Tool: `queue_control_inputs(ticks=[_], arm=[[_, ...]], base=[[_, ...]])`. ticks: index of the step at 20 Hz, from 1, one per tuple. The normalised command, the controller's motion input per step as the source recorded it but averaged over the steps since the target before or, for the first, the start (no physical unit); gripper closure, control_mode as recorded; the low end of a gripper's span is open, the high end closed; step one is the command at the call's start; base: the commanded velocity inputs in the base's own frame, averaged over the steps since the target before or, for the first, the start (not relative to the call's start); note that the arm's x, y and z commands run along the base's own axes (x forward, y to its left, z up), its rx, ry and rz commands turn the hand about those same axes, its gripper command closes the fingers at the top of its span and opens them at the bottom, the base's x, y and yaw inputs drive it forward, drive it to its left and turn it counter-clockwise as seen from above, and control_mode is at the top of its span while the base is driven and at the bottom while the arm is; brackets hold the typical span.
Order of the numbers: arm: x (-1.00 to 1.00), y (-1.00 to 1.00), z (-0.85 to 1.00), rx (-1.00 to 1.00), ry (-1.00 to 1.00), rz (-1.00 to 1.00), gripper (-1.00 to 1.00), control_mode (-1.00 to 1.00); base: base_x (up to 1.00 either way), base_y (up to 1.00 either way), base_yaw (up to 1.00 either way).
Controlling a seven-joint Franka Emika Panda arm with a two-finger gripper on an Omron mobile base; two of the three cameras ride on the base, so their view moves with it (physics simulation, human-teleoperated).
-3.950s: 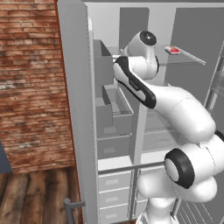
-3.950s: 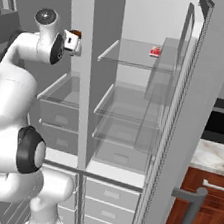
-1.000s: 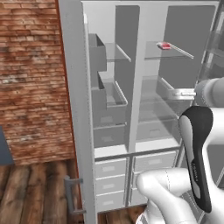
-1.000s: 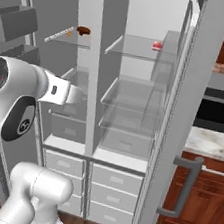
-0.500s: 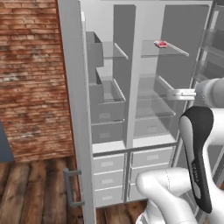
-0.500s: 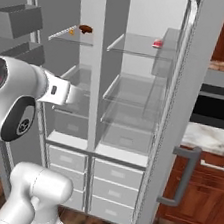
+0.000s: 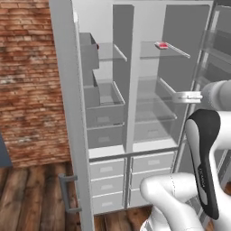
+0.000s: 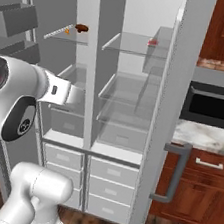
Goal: There's a chicken drumstick in the fridge that needs to be moved to the freezer for freezing. Pick up the chicken drumstick from the fridge, place it on any shelf in the freezer, and close the fridge and freezer doors when done.
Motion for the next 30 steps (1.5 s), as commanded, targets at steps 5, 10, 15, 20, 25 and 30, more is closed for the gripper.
queue_control_inputs(ticks=[5,10,15,20,25,30], arm=[[0.00,0.00,0.00,0.00,0.00,0.00,-1.00,1.00],[0.00,0.00,0.00,0.00,0.00,0.00,-1.00,1.00],[0.00,0.00,0.00,0.00,0.00,0.00,-1.00,1.00],[0.00,0.00,0.00,0.00,0.00,0.00,-1.00,1.00],[0.00,0.00,0.00,0.00,0.00,0.00,-1.00,1.00],[0.00,0.00,0.00,0.00,0.00,0.00,-1.00,1.00]], base=[[-0.58,0.00,0.00],[-0.43,0.00,0.00],[-0.07,0.00,0.00],[-0.16,0.00,0.00],[-0.47,0.00,0.00],[-0.10,0.00,0.00]])
